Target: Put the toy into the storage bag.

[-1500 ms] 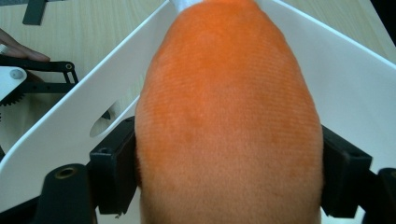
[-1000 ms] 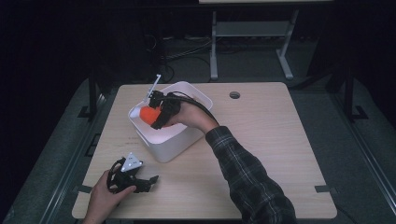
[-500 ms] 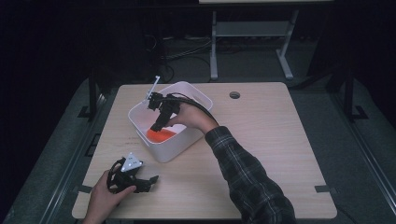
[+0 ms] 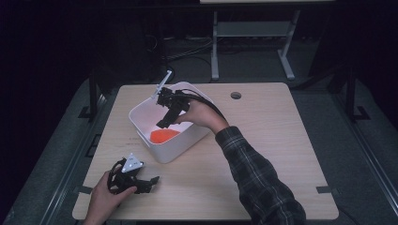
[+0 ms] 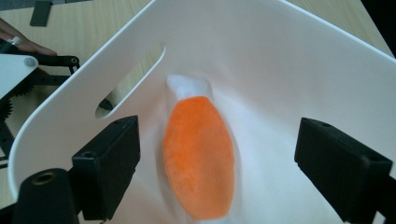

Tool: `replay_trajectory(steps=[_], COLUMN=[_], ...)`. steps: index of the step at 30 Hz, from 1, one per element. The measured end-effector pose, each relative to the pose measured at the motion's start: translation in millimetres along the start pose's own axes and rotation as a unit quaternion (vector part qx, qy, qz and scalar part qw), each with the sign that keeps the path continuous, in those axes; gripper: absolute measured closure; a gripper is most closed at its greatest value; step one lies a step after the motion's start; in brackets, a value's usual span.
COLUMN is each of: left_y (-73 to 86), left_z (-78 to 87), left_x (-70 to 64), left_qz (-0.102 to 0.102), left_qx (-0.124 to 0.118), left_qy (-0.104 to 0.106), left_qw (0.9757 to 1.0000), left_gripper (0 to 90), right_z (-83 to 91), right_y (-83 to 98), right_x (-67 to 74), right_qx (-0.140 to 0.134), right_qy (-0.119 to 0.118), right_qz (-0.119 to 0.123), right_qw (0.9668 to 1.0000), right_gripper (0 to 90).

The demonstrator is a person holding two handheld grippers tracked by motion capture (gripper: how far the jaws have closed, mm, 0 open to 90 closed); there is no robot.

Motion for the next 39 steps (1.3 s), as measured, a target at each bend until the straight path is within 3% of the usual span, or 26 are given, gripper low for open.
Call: replay_trajectory(steps=[12,22,39], left_y=[-0.1,-0.1,-0.1], left_z=[-0.1,-0.1,-0.1], left_x=[-0.2,-0.1,-0.1], left_qz=[0.001,0.001,0.001], left_qx=[-0.001,-0.001,-0.001], left_qy=[0.000,0.000,0.000], left_qw=[1.0000,1.0000,1.0000], left_gripper=[12.7,12.7,12.7], right_z=[39.4,73.5,108.2], right_y=[21.7,52.9,99.3], right_x=[-7.8,-13.2,-18.3], right_qx=[-0.026,-0.047,-0.079], right_qy=[0.015,0.036,0.057], right_qz=[-0.010,-0.036,-0.076], right_qw=[0.9995,0.9976,0.9923], right_gripper=[14.1,14.0,14.0])
Point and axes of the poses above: each handheld gripper's, and its own axes: z roughly backward along the jaws, y roughly out of its underside, x roughly to its left, the point moved 6 cm from there along -z, roughly forward along the jaws, and after that the axes turned 3 degrees about -x, right-handed, at the moved point
